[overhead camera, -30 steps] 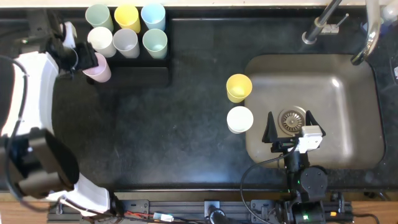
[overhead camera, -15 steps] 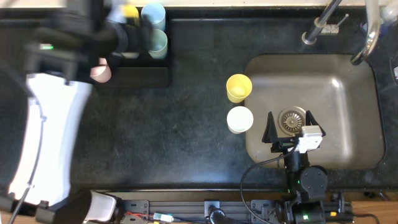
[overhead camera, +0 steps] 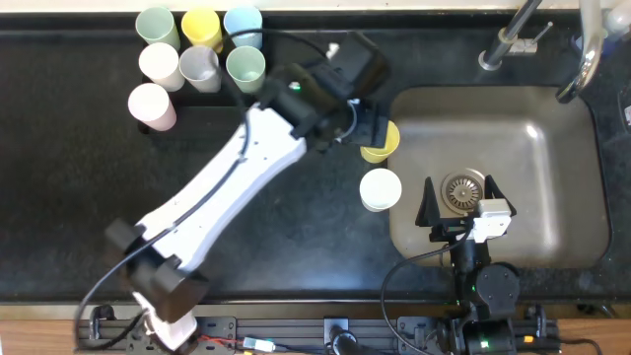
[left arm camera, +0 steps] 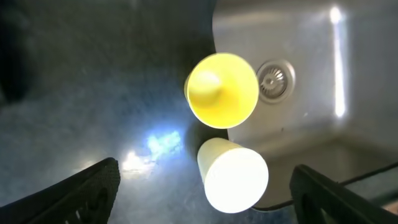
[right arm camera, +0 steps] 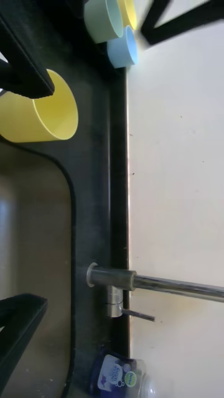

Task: Store Cups

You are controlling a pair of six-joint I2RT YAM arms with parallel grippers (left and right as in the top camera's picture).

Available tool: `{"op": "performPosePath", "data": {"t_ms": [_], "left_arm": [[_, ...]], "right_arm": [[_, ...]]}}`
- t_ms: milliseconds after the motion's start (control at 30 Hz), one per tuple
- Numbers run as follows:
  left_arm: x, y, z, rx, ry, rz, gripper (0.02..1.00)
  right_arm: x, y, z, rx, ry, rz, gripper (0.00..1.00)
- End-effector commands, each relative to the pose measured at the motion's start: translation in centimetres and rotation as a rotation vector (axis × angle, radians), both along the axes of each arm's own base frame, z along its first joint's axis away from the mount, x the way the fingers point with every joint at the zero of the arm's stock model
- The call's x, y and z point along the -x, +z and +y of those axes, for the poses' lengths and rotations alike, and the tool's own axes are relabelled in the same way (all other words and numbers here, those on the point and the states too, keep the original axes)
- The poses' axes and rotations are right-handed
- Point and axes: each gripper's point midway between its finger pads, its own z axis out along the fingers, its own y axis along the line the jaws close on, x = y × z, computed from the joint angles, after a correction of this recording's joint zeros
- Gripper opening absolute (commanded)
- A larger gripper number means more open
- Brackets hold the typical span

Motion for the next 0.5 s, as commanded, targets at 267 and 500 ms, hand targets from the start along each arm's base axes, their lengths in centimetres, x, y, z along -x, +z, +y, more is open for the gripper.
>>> {"op": "performPosePath", "data": {"t_ms": [267,500], "left_arm": [[-1.0,-6.7,-1.1,-0.091,0.060,0.094,0.755],[-1.2,-8.6,-2.1,-0.082,0.048,0.125,0.750]], "right_arm": [[0.0,-0.3,0.0,-0.003,0.001,0.000,0.998],[0.0,-0.4,0.0,-0.003,0.001,0.000,0.998]]}}
